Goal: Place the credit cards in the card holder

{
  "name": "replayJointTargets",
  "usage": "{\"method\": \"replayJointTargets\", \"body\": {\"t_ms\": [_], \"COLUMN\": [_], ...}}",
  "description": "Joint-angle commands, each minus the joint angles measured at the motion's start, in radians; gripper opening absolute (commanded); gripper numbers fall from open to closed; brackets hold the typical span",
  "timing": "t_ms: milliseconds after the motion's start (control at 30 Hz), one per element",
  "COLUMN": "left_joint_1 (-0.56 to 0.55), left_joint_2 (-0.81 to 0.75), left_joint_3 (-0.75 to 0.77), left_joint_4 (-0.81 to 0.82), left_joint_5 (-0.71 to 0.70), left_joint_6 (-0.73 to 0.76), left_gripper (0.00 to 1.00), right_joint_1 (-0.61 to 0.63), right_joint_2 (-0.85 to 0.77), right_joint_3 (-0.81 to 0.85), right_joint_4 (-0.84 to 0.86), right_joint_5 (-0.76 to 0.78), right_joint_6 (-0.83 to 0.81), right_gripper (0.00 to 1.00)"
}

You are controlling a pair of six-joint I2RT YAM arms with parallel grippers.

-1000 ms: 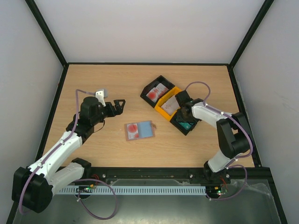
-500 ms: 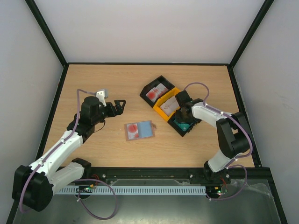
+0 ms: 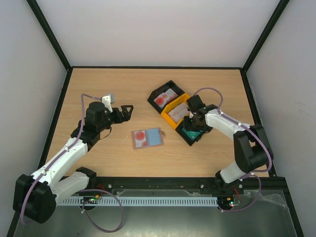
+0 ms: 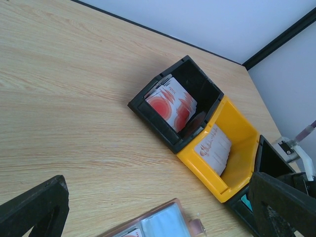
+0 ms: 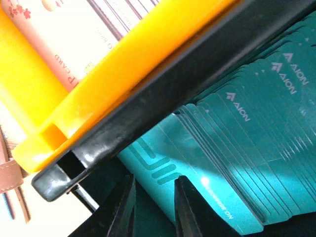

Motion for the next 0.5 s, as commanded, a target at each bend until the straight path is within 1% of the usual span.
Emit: {"method": "replayJointTargets", "body": {"t_ms": [0, 67, 200, 233, 300, 467], "left_joint_1": [-0.006, -0.009, -0.038, -0.053, -0.097, -0.281], "left_joint_2": [0.005, 0.006, 0.024, 0.041, 0.103, 0.293], "left_joint_3": [-0.017, -0.021, -0.036, -0.04, -0.035, 0.042], "left_joint_4": [0.027, 0.04, 0.1, 0.121, 0.147, 0.169], "left_joint_5": [0.013, 0.043, 0.114, 0.126, 0.141, 0.1], "left_joint_6": [0.017, 0.021, 0.023, 0.011, -0.016, -0.094], "left_gripper": [1.0, 1.0, 1.0, 0.98, 0.93, 0.75], "right_joint_1": [0.002, 0.001, 0.002, 0.003, 0.004, 0.004], "right_joint_2": [-0.03, -0.023, 0.01, 0.019, 0.031, 0.041], "right_joint_3": [-0.016, -0.012, -0.004, 0.0, 0.003, -0.007], "right_joint_4": [-0.046, -0.047, -0.036, -0.037, -0.031, -0.009], "right_joint_5": [0.007, 0.097, 0.169, 0.185, 0.191, 0.15], "right_joint_6": [-0.006, 0.0, 0.0, -0.002, -0.017, -0.029], "right_gripper": [0.22, 0.24, 0.27, 0.27, 0.28, 0.3]}}
